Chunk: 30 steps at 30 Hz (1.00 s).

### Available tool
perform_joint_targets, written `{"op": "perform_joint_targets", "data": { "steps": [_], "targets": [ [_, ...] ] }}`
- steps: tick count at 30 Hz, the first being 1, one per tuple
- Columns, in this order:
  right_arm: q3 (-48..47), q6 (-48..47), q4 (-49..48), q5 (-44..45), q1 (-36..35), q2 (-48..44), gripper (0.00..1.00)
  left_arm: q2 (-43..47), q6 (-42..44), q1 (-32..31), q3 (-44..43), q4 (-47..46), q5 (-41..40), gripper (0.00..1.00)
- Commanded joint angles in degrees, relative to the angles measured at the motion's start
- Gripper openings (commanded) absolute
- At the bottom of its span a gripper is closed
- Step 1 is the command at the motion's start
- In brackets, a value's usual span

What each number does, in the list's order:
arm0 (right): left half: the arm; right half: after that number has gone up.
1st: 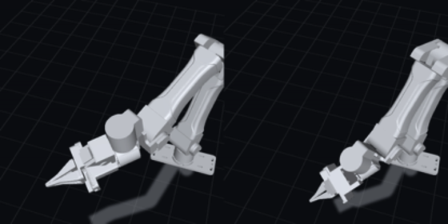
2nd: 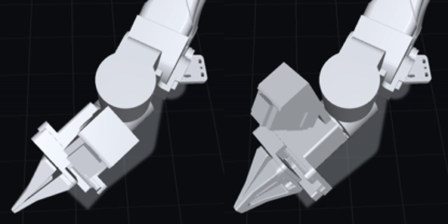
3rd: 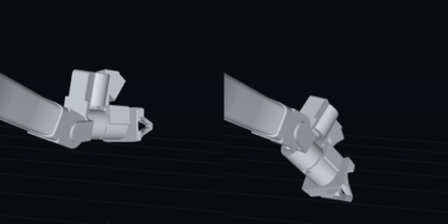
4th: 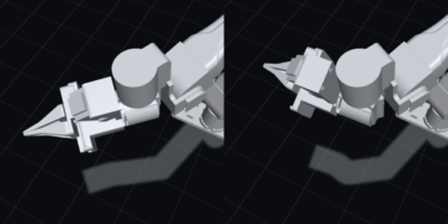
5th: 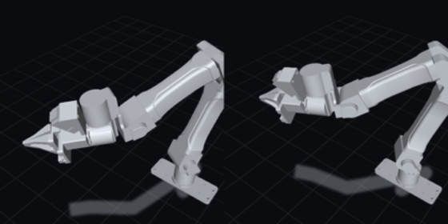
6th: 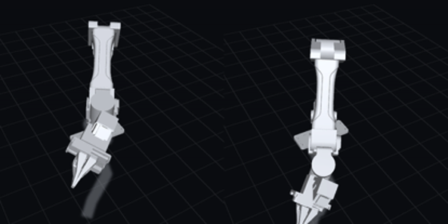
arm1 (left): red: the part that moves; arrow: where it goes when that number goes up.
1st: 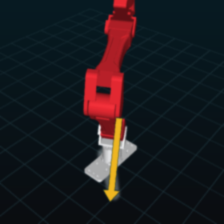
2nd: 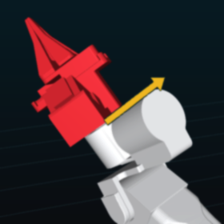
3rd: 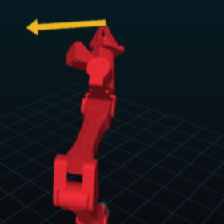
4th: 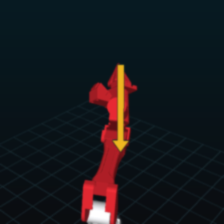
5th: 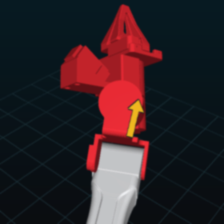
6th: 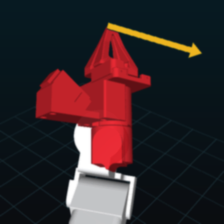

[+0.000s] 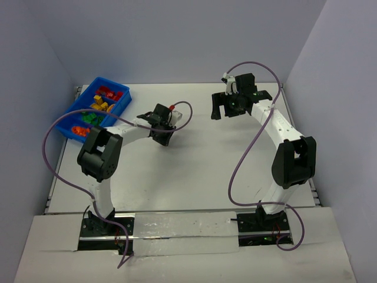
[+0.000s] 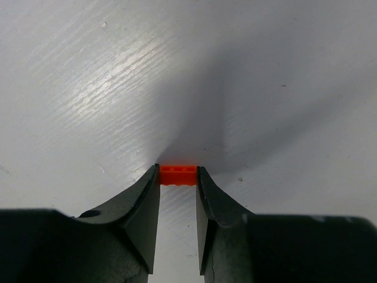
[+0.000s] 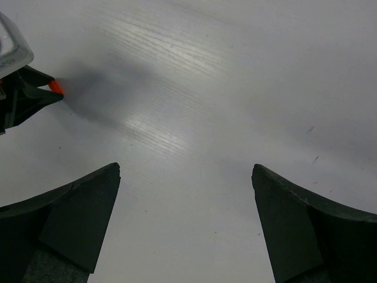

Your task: Sort the legos into containers by color

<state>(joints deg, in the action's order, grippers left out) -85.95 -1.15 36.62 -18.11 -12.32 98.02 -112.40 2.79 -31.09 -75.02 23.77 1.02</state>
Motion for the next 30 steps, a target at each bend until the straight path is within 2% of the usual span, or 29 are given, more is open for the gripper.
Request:
{"op": "perform_joint_targets", "data": {
  "steps": [1, 4, 9, 14, 17, 22, 30],
  "targets": [
    [-1.8, -0.2, -0.1, -0.6, 0.4, -0.9, 1.00, 7.3, 2.0, 3.6, -1.8, 4.8, 6.6, 0.08],
    [-1.6, -0.2, -0.1, -0.8, 0.4, -1.2, 1.00, 11.9, 3.9, 8.9, -3.5, 9.2, 11.9, 0.00],
    [-1.5, 0.0, -0.2, -1.6, 0.1, -1.3, 1.00, 17.5, 11.7, 23.5, -8.7, 19.5, 18.7, 0.00],
    [-2.3, 0.1, 0.0, -2.1, -0.7, -0.2, 1.00, 15.4, 17.6, 38.8, -15.3, 26.9, 24.1, 0.00],
    [-2.8, 0.2, 0.1, -2.1, -1.0, 0.4, 1.00, 12.7, 19.7, 46.4, -19.3, 28.0, 25.4, 0.00],
    [-3.3, 0.1, 0.5, -1.8, -1.4, 0.9, 1.00, 7.3, 21.7, 52.1, -22.4, 27.5, 25.5, 0.00],
    [-3.0, -0.2, 0.6, -1.0, -1.5, 1.0, 1.00, 0.1, 21.0, 54.7, -23.8, 23.7, 22.4, 0.00]
  ]
}}
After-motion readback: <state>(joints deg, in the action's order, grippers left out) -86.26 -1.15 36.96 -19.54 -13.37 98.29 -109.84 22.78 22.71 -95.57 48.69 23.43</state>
